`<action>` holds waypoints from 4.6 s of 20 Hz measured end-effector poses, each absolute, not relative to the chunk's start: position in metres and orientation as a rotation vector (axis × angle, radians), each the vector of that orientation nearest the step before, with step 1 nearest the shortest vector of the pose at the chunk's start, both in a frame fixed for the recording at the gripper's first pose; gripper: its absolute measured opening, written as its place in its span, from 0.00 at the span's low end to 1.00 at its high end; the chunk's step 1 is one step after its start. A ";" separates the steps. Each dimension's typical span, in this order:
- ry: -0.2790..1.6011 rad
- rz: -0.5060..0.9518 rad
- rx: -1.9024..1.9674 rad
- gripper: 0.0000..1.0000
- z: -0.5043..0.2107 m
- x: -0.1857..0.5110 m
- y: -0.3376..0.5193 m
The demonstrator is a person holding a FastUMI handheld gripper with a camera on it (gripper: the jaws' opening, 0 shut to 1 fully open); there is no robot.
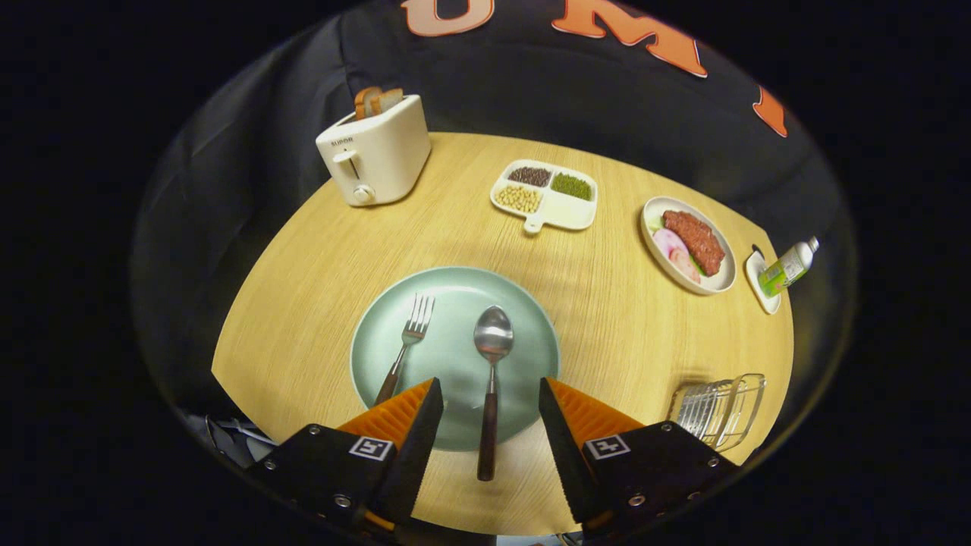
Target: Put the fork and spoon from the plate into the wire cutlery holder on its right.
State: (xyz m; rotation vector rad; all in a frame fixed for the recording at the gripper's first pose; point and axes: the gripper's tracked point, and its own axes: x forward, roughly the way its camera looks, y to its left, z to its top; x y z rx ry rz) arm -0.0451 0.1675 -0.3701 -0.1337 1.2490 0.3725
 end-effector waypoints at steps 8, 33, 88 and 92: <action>1.490 0.375 -0.196 0.54 -0.414 -0.061 0.168; 1.336 0.220 0.078 0.05 -0.332 -0.058 0.090; 0.395 0.244 0.015 0.95 -0.180 0.052 0.129; 0.464 0.325 0.023 0.95 -0.203 0.052 0.180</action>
